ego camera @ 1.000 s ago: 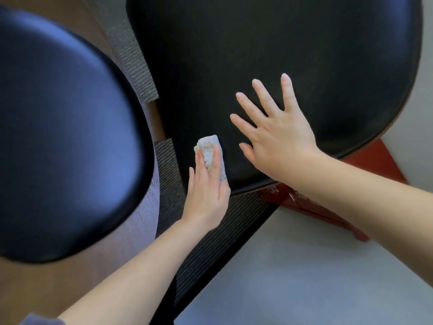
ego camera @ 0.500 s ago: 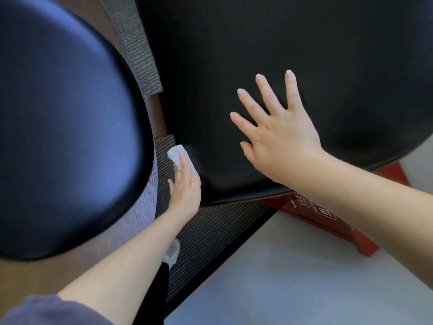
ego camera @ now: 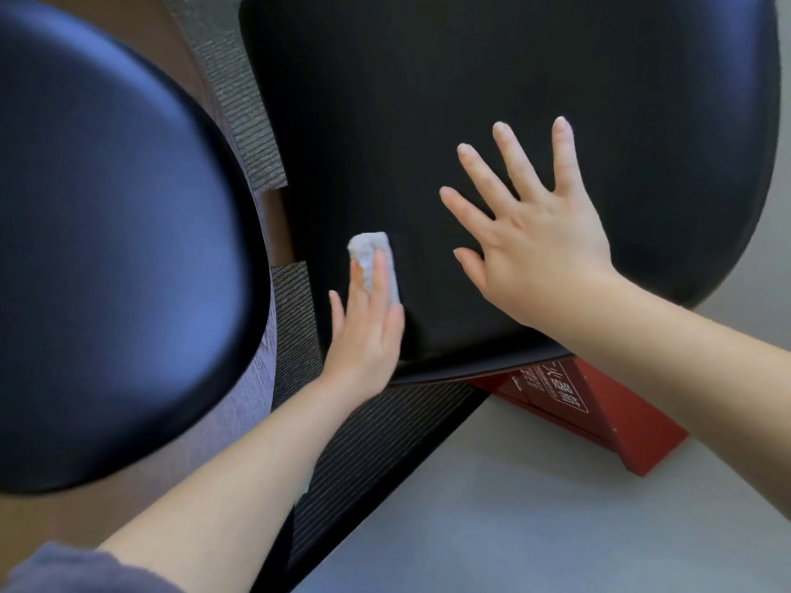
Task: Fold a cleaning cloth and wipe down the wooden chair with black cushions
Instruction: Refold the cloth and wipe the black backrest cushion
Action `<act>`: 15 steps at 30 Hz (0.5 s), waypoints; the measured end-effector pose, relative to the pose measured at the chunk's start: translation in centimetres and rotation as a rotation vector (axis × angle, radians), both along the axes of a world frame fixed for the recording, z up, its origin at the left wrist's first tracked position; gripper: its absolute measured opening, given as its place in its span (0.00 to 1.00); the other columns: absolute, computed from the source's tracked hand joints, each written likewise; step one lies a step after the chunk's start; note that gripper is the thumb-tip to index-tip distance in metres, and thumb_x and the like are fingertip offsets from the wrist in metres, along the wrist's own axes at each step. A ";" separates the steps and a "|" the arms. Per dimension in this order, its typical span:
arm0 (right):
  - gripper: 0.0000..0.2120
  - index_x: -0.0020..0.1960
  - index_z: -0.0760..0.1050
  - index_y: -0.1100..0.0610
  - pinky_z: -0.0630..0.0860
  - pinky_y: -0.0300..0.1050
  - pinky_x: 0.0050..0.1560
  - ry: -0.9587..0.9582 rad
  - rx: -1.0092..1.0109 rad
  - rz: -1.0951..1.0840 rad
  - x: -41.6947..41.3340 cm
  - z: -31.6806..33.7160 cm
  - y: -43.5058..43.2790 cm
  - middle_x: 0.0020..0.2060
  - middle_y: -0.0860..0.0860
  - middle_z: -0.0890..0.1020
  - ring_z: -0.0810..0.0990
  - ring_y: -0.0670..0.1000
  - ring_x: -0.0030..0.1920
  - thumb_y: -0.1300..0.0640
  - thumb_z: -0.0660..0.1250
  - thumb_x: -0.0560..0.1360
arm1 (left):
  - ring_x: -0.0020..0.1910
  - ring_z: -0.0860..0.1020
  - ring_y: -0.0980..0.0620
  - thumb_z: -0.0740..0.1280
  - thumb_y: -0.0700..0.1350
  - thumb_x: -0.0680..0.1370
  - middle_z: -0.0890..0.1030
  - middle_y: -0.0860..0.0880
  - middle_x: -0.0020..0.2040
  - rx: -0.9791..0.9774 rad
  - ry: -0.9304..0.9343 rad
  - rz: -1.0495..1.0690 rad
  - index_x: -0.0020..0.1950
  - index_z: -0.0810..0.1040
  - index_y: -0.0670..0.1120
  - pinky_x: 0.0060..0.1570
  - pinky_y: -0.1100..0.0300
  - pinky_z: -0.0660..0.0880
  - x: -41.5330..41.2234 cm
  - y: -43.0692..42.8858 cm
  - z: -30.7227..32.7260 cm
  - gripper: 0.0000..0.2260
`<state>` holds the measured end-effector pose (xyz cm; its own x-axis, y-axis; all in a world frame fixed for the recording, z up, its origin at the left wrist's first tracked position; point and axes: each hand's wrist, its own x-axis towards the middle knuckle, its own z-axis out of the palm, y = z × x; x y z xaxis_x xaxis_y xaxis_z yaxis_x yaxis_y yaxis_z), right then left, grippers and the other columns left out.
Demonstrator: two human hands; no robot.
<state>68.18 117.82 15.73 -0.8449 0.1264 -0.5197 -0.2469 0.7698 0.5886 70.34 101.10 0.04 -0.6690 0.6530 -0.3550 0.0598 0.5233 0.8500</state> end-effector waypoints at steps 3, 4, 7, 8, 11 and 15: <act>0.31 0.79 0.42 0.49 0.36 0.73 0.70 0.011 0.001 0.001 0.0 -0.2 0.2 0.79 0.57 0.41 0.36 0.65 0.77 0.38 0.37 0.79 | 0.79 0.38 0.53 0.44 0.47 0.84 0.40 0.48 0.81 -0.120 -0.125 0.127 0.78 0.34 0.53 0.75 0.41 0.35 -1.4 -0.2 -2.5 0.26; 0.31 0.79 0.42 0.49 0.36 0.73 0.70 0.011 0.001 0.000 0.0 -0.2 0.2 0.79 0.57 0.41 0.36 0.65 0.77 0.38 0.37 0.79 | 0.79 0.40 0.52 0.45 0.45 0.84 0.40 0.47 0.81 -0.157 -0.162 0.157 0.79 0.34 0.52 0.74 0.40 0.36 -1.8 -0.2 -2.9 0.27; 0.31 0.79 0.41 0.49 0.36 0.73 0.70 0.006 0.000 -0.001 0.1 -0.3 0.1 0.79 0.57 0.40 0.36 0.65 0.76 0.38 0.37 0.79 | 0.79 0.44 0.48 0.47 0.40 0.84 0.43 0.46 0.81 -0.288 -0.284 0.198 0.80 0.37 0.48 0.74 0.39 0.40 -3.2 -0.2 -3.6 0.27; 0.31 0.79 0.41 0.49 0.36 0.73 0.70 0.005 -0.002 0.000 0.1 -0.3 0.0 0.78 0.57 0.40 0.36 0.66 0.76 0.38 0.37 0.79 | 0.79 0.46 0.47 0.46 0.41 0.84 0.44 0.45 0.81 -0.326 -0.333 0.216 0.80 0.38 0.47 0.74 0.39 0.40 -3.6 -0.3 -3.9 0.26; 0.31 0.79 0.41 0.48 0.37 0.74 0.70 -0.006 -0.012 0.012 0.1 -0.5 -0.1 0.78 0.57 0.40 0.35 0.67 0.76 0.38 0.38 0.79 | 0.79 0.47 0.43 0.46 0.45 0.85 0.46 0.44 0.81 -0.369 -0.388 0.299 0.80 0.41 0.45 0.75 0.38 0.42 -4.3 -0.8 -5.0 0.25; 0.31 0.79 0.42 0.49 0.37 0.74 0.70 -0.006 -0.021 0.014 0.1 -0.5 -0.2 0.79 0.57 0.40 0.36 0.66 0.76 0.38 0.38 0.80 | 0.79 0.42 0.44 0.45 0.46 0.83 0.42 0.42 0.80 -0.247 -0.176 0.129 0.79 0.38 0.42 0.74 0.35 0.40 -3.4 0.2 -3.3 0.26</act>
